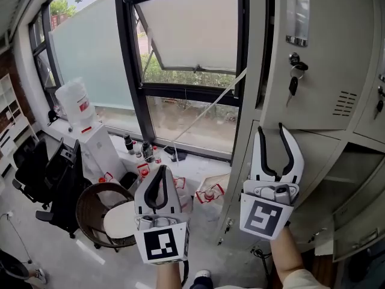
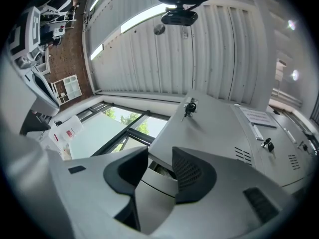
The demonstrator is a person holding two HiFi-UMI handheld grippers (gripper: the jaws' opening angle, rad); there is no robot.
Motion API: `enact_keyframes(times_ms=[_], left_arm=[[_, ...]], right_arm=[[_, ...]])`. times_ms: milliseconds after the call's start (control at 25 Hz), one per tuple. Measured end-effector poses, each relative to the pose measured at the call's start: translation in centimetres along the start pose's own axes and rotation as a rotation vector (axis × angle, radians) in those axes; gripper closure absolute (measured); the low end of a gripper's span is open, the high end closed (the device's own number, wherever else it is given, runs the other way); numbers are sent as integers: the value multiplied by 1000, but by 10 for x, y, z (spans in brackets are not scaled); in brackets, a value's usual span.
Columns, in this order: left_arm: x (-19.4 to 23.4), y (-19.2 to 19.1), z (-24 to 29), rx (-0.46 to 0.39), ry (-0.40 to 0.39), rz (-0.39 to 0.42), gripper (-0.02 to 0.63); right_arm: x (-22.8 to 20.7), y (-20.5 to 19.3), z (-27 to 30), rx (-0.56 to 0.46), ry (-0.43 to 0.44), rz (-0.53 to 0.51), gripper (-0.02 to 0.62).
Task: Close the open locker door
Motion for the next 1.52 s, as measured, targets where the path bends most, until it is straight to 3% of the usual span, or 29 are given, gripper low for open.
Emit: enact_keyframes(times_ms=[680,800,1040,1360,1520], left_arm=[[20,-34,50,0,-114,-55,601],[18,-40,58,4,-141,-36,601],[13,-45,69,3,-164,-95,601],[15,-53,81,-2,-177,-67,601],[8,-55,86,-7,-195,-123,601]], right_arm=[[13,-22,30,88,-72,-19,446],[13,-28,34,107,-80,1,446],[11,-35,42,122,-93,32,446],[9,-42,48,138,-86,80,448],[9,-45,51,141,-80,91,448]])
Point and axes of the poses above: the fingertips, and each gripper's own axes: z forward along the fingers, x to its left, y out of its top, the point moved 3 cm from there along -z, backward along the fingers, and after that the axes turned 6 degrees about -x, right-handed, at the moved point
